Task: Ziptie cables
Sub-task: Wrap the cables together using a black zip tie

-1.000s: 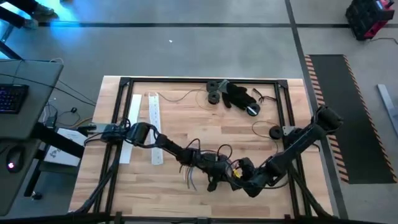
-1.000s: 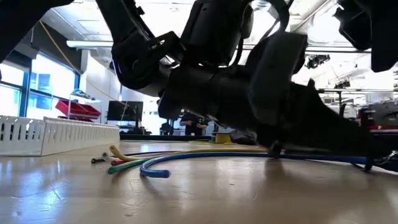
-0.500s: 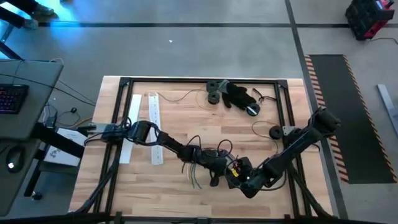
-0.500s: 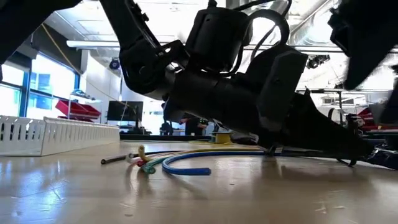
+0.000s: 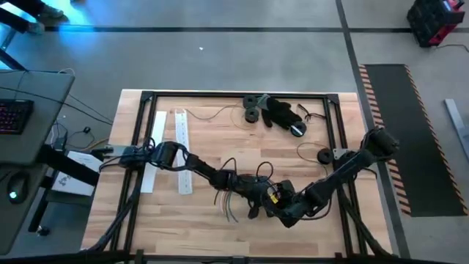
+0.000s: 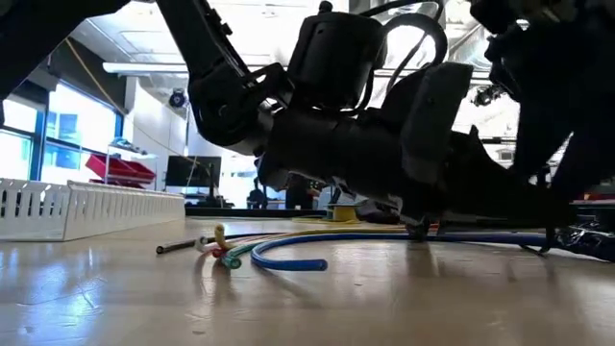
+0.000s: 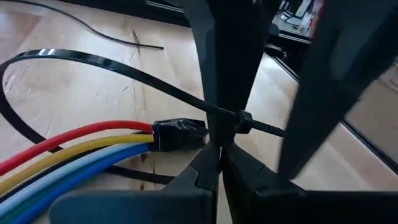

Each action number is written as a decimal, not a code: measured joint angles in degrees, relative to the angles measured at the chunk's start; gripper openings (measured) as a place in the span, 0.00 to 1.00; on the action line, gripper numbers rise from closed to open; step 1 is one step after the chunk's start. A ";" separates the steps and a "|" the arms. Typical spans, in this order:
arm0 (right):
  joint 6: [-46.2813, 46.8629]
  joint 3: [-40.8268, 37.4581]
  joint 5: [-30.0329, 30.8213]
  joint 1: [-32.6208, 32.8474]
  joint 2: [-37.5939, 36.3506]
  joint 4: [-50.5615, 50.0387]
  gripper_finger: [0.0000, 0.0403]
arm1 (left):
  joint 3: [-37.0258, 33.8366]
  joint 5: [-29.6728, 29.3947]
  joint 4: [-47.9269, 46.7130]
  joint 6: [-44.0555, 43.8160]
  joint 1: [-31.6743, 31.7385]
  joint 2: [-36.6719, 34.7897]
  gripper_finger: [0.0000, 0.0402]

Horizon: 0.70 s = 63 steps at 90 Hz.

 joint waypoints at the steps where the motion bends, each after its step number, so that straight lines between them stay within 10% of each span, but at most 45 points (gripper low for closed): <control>1: -0.02 0.00 -0.06 0.00 0.06 0.03 0.31 | 0.00 -0.01 0.00 0.09 -0.01 0.00 0.00; 33: -0.43 0.02 -0.10 0.07 -0.06 0.51 0.02 | 0.02 -0.07 -0.13 -0.15 -0.11 -0.02 0.00; 63: 3.21 0.05 -2.63 3.11 0.09 1.91 0.00 | 0.09 0.99 0.38 -7.07 1.82 -0.36 0.00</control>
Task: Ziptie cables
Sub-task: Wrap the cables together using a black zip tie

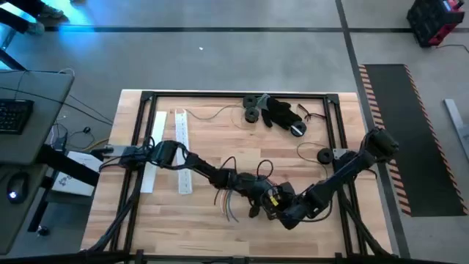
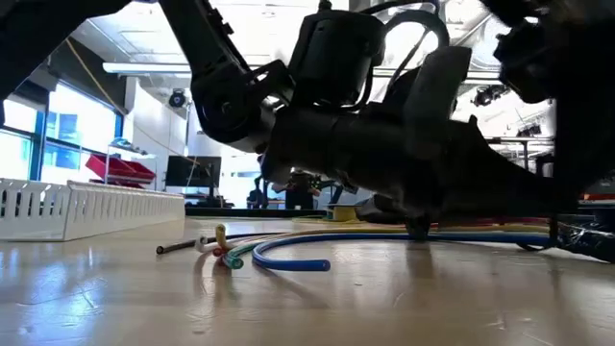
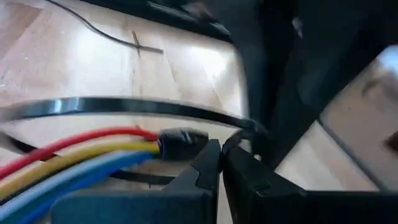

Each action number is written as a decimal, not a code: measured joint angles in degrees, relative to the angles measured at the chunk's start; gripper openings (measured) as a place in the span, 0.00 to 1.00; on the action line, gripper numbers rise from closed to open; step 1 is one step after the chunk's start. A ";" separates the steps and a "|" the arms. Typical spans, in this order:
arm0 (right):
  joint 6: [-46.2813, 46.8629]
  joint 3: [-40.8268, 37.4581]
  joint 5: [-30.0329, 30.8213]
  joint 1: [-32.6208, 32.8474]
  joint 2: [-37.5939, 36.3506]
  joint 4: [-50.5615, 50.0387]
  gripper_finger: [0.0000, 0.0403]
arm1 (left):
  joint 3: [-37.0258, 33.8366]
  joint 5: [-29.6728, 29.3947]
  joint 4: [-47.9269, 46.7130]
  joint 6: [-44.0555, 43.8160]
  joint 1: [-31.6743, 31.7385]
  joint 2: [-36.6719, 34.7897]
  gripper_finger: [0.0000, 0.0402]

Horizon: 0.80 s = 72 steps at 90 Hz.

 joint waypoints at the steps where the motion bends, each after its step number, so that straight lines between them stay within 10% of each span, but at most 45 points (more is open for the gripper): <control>1: 0.31 -0.01 -0.23 0.24 0.04 -0.10 0.00 | -0.01 -0.14 0.00 -0.29 0.16 -0.02 0.00; 47: 5.97 -0.03 4.51 3.99 -2.22 -1.22 0.02 | -0.09 0.20 -0.22 3.50 1.83 0.01 0.00; 72: -2.52 -0.03 0.94 -2.91 -3.43 -2.42 0.34 | -0.11 -0.29 -0.69 5.78 0.59 0.03 0.00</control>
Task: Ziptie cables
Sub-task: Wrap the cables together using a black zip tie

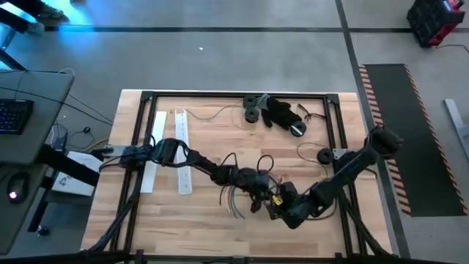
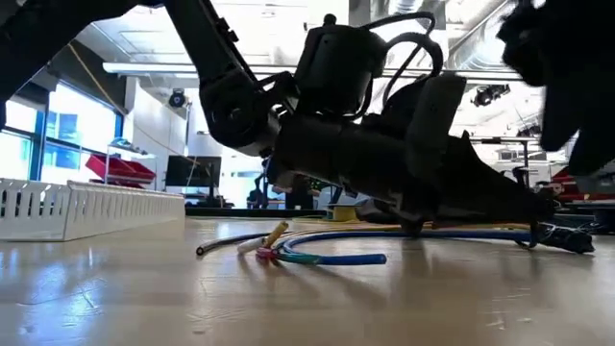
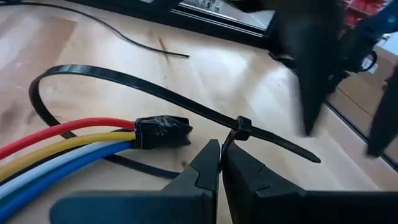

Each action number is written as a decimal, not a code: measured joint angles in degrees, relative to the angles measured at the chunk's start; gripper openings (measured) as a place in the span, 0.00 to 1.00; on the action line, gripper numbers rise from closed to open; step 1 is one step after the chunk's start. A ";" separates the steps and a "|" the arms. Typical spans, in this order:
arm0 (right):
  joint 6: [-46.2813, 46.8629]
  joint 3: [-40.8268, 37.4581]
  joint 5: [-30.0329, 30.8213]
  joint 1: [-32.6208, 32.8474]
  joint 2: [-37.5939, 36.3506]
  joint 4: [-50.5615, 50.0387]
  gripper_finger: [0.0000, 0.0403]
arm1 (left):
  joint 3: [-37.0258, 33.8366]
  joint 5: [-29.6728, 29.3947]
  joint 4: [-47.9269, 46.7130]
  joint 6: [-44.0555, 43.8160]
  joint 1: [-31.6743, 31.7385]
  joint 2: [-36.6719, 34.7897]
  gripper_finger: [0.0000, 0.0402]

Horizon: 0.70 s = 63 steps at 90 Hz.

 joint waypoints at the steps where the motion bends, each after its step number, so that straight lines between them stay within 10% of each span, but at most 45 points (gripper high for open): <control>1: -0.11 0.00 -0.28 -0.22 0.03 -0.04 0.35 | 0.00 0.00 0.01 0.00 0.00 0.00 0.00; 26: -1.56 0.00 -3.43 -3.77 0.29 -2.99 0.49 | -0.02 0.66 0.36 -0.37 0.00 0.00 0.00; 63: -1.09 0.00 -4.00 -3.95 0.33 -3.71 0.09 | -0.02 0.81 0.49 -0.44 -0.07 0.00 0.00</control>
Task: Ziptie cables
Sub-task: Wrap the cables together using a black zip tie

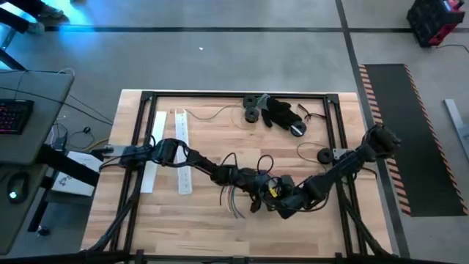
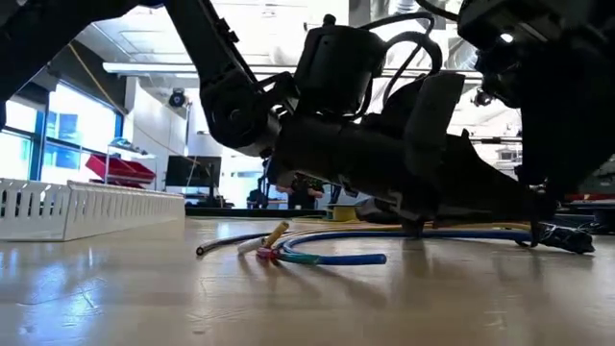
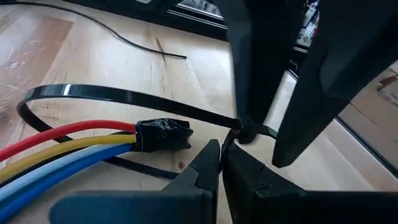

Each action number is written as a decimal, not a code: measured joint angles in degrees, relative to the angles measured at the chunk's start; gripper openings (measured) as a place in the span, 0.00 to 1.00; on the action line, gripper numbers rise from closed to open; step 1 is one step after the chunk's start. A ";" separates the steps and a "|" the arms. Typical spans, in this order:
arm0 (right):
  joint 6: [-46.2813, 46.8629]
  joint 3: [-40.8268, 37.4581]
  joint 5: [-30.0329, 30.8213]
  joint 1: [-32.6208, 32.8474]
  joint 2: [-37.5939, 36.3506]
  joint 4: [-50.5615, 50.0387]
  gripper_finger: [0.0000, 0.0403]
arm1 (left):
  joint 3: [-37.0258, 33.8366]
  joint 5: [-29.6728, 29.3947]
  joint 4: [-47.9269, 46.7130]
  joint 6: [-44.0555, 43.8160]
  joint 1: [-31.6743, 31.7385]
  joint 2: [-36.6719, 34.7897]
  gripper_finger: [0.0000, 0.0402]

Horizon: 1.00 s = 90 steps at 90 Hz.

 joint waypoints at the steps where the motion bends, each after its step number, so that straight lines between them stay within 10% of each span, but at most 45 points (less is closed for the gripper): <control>1: 0.00 0.00 0.00 0.00 0.00 0.09 0.08 | 0.00 0.00 -0.01 0.00 0.00 0.00 0.00; 90: 7.61 0.00 3.16 6.69 0.15 2.96 0.04 | 0.21 -0.41 0.16 -1.48 1.44 0.00 0.00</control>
